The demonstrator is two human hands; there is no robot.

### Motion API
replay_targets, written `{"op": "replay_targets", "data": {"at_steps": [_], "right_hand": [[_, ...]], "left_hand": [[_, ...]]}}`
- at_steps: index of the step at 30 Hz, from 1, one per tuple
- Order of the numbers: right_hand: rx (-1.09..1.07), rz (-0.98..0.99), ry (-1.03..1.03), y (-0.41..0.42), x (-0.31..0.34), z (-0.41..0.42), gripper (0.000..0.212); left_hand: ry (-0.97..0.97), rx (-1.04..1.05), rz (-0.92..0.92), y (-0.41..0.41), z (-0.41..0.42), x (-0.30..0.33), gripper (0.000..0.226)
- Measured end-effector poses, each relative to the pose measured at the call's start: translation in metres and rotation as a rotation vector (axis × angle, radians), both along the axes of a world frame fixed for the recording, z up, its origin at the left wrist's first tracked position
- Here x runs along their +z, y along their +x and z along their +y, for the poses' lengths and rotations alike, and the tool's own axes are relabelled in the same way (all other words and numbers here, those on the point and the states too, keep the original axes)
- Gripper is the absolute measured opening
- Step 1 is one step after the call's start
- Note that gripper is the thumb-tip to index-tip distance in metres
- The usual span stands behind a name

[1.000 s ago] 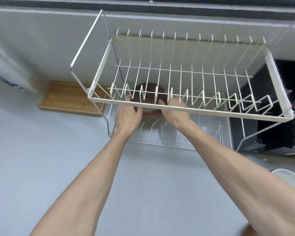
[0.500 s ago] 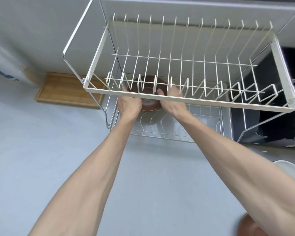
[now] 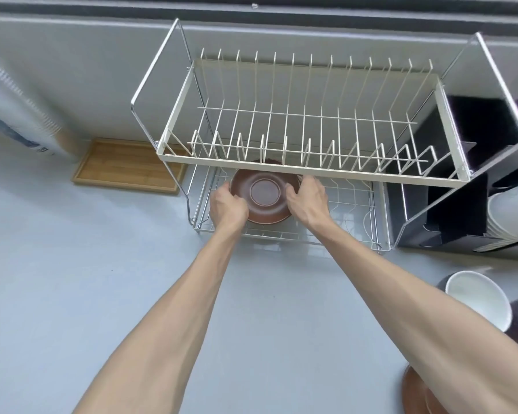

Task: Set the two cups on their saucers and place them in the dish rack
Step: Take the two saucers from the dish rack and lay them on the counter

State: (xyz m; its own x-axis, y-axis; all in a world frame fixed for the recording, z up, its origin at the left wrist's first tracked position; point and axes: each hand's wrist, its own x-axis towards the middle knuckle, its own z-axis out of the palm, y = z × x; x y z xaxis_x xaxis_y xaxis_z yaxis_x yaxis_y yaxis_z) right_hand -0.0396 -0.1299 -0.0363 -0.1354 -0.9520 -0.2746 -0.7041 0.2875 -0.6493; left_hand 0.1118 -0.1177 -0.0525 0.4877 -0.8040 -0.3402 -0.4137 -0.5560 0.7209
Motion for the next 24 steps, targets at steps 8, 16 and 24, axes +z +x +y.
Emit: {"op": "replay_targets", "data": {"at_steps": [8,16,24], "right_hand": [[-0.009,-0.023,-0.016,-0.017,0.001,0.031,0.046],[-0.070,-0.057,-0.067,-0.041,0.011,0.083,0.034],[-0.162,-0.115,-0.071,-0.073,0.016,0.144,0.034]], "left_hand": [[-0.070,0.021,0.147,-0.003,0.036,0.009,0.051],[-0.099,-0.012,0.188,-0.018,0.090,0.024,0.036],[-0.117,-0.062,0.230,-0.045,0.140,0.045,0.030]]}}
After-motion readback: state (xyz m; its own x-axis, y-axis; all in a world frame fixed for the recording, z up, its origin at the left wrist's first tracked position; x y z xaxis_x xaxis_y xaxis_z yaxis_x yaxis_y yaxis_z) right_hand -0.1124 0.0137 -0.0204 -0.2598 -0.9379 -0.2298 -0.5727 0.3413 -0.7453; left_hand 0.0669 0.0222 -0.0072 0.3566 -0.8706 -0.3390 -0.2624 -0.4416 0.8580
